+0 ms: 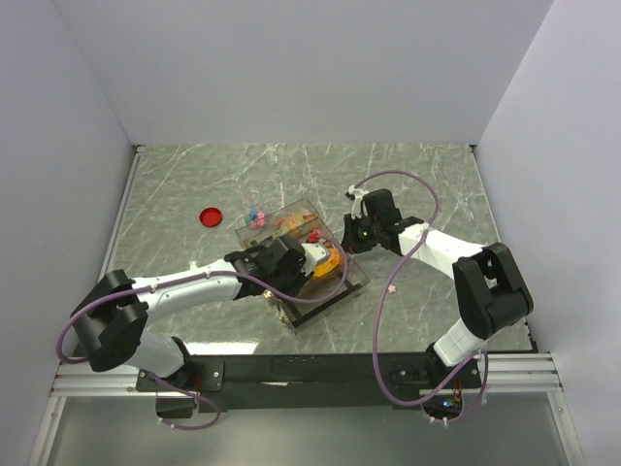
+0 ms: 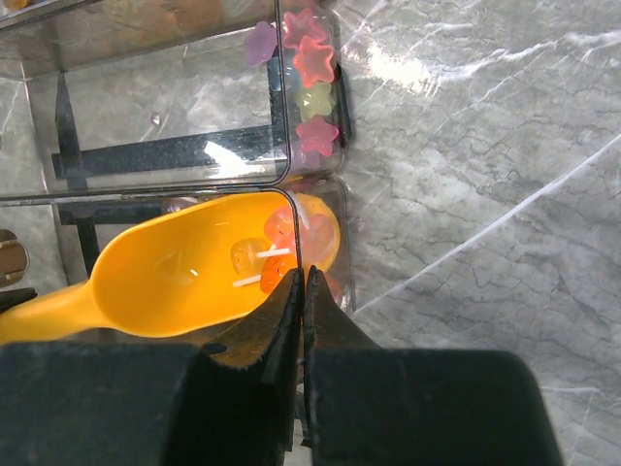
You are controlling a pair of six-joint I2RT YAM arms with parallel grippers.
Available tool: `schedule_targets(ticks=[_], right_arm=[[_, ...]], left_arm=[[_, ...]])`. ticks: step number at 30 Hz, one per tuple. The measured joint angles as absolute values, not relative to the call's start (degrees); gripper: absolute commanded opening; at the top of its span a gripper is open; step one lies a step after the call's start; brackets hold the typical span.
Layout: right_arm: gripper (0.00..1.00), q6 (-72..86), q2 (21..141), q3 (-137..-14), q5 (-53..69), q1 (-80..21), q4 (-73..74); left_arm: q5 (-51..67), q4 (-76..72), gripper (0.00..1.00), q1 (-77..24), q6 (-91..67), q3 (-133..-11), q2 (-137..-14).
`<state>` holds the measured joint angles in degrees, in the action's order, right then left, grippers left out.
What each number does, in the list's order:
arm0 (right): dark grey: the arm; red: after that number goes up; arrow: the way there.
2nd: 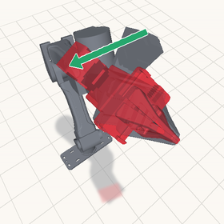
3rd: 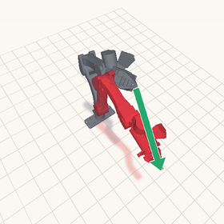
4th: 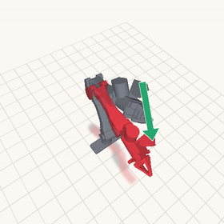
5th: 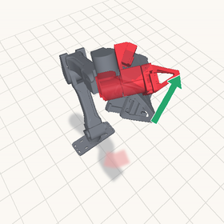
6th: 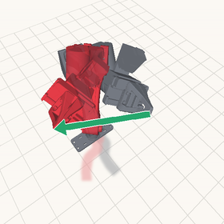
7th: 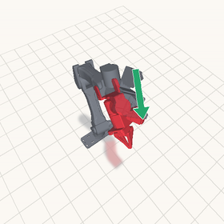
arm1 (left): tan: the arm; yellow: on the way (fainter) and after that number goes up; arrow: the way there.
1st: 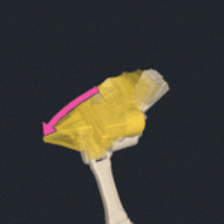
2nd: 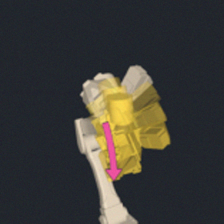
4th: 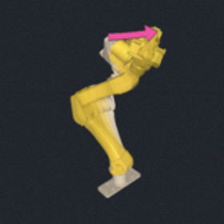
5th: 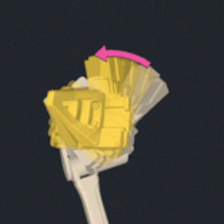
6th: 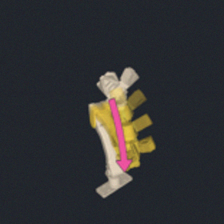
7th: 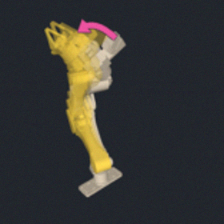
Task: Pack the candies
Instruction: Scoop the fake candies from the storage box.
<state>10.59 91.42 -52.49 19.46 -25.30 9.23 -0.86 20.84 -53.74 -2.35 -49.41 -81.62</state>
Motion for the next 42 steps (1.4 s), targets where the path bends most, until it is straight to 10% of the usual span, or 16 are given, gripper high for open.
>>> schedule_targets(ticks=[6, 42], right_arm=[[0.00, 10.6, 91.4, -52.4, 19.6, -25.1, 9.3], [0.00, 10.3, 91.4, -52.1, 19.5, -24.8, 7.9]], left_arm=[[-2.8, 19.2, 0.01, -53.5, -4.4, -47.7, -79.9], [2.7, 1.2, 0.01, -49.4, -11.6, -33.2, -68.6]])
